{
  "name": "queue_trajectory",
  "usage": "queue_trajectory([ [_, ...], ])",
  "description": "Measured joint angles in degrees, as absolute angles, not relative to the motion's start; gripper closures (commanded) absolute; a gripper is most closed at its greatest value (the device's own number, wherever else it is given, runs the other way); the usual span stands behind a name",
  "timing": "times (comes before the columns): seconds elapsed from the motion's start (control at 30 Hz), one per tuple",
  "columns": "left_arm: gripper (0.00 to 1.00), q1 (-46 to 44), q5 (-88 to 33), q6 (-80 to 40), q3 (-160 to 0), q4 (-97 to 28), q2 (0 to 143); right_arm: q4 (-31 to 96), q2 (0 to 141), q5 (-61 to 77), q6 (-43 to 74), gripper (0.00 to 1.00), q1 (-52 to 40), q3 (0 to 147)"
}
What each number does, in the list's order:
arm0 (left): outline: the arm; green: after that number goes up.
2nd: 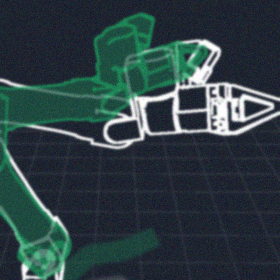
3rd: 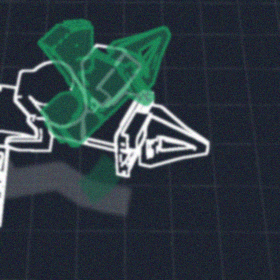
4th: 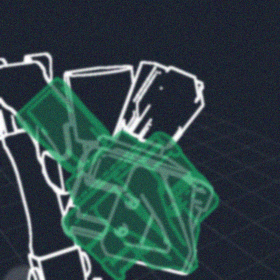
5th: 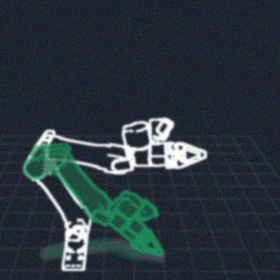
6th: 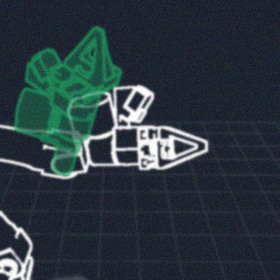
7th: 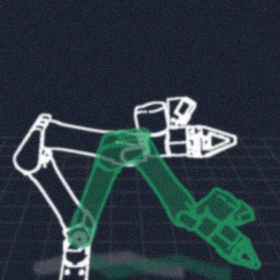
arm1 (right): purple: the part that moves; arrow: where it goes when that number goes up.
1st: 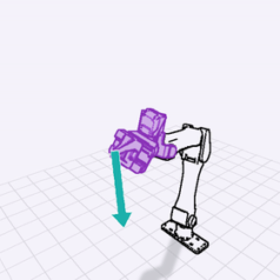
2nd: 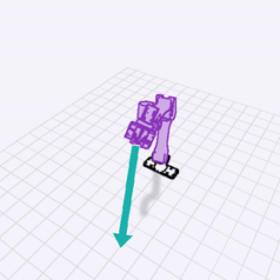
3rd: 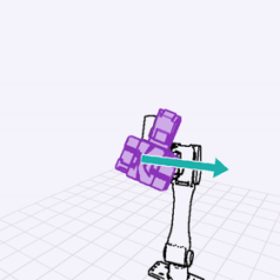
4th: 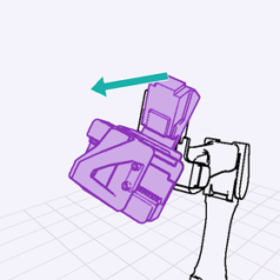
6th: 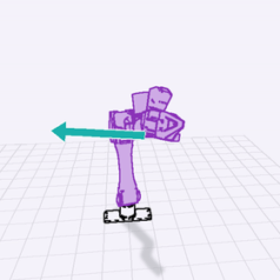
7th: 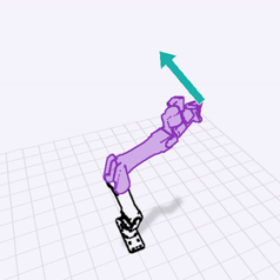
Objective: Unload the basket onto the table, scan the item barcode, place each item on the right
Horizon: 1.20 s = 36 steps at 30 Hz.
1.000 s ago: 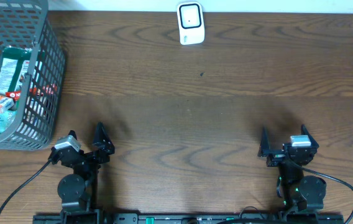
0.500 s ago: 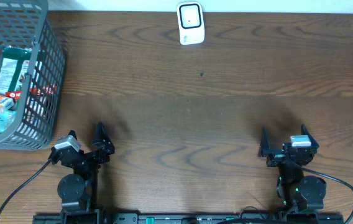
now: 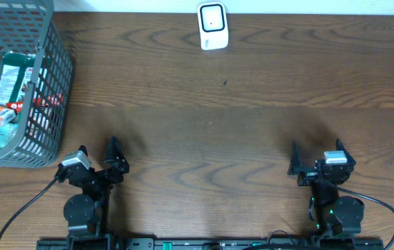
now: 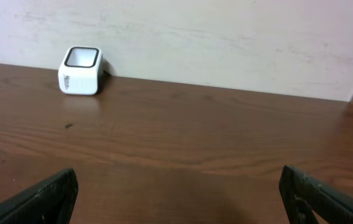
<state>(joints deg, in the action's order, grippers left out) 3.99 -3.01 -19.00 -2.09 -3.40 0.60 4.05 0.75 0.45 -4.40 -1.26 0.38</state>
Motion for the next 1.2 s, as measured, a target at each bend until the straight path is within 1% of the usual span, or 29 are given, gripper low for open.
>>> queue_trajectory([
  [0.1,0.12,4.0,-3.3,-19.0,-6.5,-10.5,0.9,4.1,0.8,0.4,-4.4,0.01,-1.3,0.4],
  [0.17,0.12,4.0,-3.3,-19.0,-9.3,-13.0,1.9,4.1,0.9,0.4,-4.4,0.01,-1.3,0.4],
  [0.33,0.12,4.0,-3.8,-18.9,-25.1,-21.7,9.9,4.1,1.0,0.4,-4.4,0.01,-1.3,0.4],
  [0.37,0.12,4.0,-4.2,-18.5,-28.7,-24.5,12.2,4.1,1.0,0.4,-4.4,0.01,-1.3,0.4],
  [0.4,0.00,4.0,-4.7,-17.9,-32.0,-26.4,14.7,4.0,1.0,0.4,-4.4,0.01,-1.3,0.4],
  [0.53,0.00,4.0,-6.7,-15.3,-46.0,-37.3,25.4,4.0,1.1,0.4,-4.4,0.01,-1.3,0.4],
  [0.6,0.00,4.0,-7.2,-13.3,-54.3,-44.7,31.5,4.1,1.1,0.4,-4.4,0.01,-1.3,0.4],
  [0.67,0.02,4.0,-7.5,-11.6,-61.1,-49.8,36.4,4.1,1.1,0.4,-4.4,0.01,-1.3,0.4],
  [0.8,0.02,3.9,-7.6,-8.4,-82.7,-64.2,52.2,4.1,1.1,0.4,-4.4,0.01,-1.3,0.4],
  [0.9,0.02,3.9,-7.6,-7.4,-92.4,-68.9,60.2,4.0,1.1,0.4,-4.4,0.01,-1.3,0.4],
  [1.0,0.02,3.9,-7.6,-7.2,-97.3,-72.3,66.7,4.1,1.1,0.4,-4.4,0.01,-1.3,0.4],
  [1.2,0.02,4.0,-7.5,-7.0,-97.8,-77.9,73.2,4.1,1.1,0.4,-4.4,0.01,-1.3,0.4],
])
